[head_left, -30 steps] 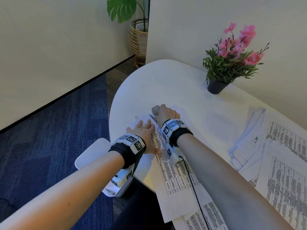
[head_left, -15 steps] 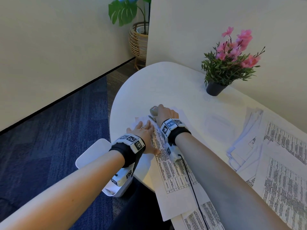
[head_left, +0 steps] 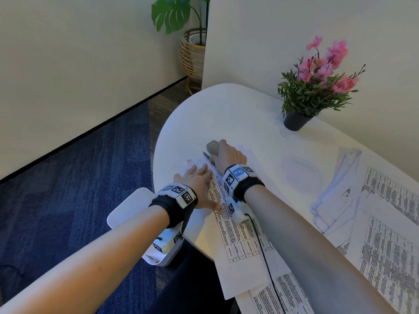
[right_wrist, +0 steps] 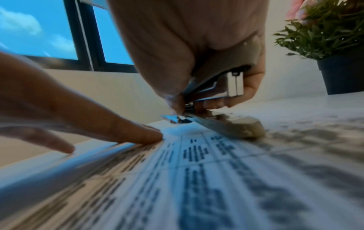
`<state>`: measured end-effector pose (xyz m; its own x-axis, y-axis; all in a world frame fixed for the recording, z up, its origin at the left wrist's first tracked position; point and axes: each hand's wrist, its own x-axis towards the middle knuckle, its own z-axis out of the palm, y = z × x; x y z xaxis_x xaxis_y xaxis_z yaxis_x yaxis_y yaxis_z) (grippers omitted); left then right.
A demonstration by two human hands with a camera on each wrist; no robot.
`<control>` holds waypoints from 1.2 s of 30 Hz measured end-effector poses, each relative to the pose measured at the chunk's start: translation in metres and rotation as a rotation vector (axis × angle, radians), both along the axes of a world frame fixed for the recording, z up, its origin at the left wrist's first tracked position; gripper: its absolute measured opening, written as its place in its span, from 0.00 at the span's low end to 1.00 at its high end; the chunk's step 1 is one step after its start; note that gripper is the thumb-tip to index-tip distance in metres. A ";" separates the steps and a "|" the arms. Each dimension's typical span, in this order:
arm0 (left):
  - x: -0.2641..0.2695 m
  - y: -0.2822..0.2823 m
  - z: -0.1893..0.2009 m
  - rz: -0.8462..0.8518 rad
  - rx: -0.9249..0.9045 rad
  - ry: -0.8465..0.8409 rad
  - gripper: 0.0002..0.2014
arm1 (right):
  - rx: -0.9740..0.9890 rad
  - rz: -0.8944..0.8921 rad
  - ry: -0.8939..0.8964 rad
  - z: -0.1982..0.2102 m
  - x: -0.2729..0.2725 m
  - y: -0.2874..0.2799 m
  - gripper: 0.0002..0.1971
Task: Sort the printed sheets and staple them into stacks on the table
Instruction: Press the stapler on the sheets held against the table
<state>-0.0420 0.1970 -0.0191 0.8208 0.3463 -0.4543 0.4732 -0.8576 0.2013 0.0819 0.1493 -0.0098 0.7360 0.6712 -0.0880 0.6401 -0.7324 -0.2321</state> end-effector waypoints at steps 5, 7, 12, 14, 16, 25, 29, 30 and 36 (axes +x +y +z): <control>0.000 0.010 0.008 0.365 -0.323 -0.327 0.47 | 0.087 0.077 0.014 0.019 -0.010 -0.037 0.16; 0.001 0.006 0.015 0.488 -0.479 -0.478 0.41 | 0.096 0.127 0.025 0.028 -0.017 -0.051 0.17; 0.001 -0.002 0.013 0.477 -0.525 -0.539 0.14 | 0.035 0.274 0.149 0.036 -0.031 -0.072 0.16; -0.003 0.001 0.006 0.532 -0.698 -0.480 0.14 | 0.002 0.309 0.155 0.035 -0.034 -0.081 0.18; -0.010 0.002 0.004 0.602 -0.870 -0.459 0.10 | -0.051 0.337 0.084 0.032 -0.039 -0.090 0.21; -0.093 0.057 -0.017 0.999 -0.449 -0.714 0.05 | -0.185 -0.170 0.027 0.037 0.024 -0.154 0.17; -0.137 0.061 -0.038 1.079 -0.300 -0.498 0.10 | -0.247 -0.384 0.055 0.017 0.061 -0.173 0.16; -0.141 0.057 -0.042 1.072 -0.311 -0.417 0.13 | -0.237 -0.408 0.062 0.013 0.066 -0.175 0.15; -0.134 0.042 -0.040 1.074 -0.254 -0.472 0.19 | -0.162 -0.420 0.076 0.006 0.077 -0.181 0.15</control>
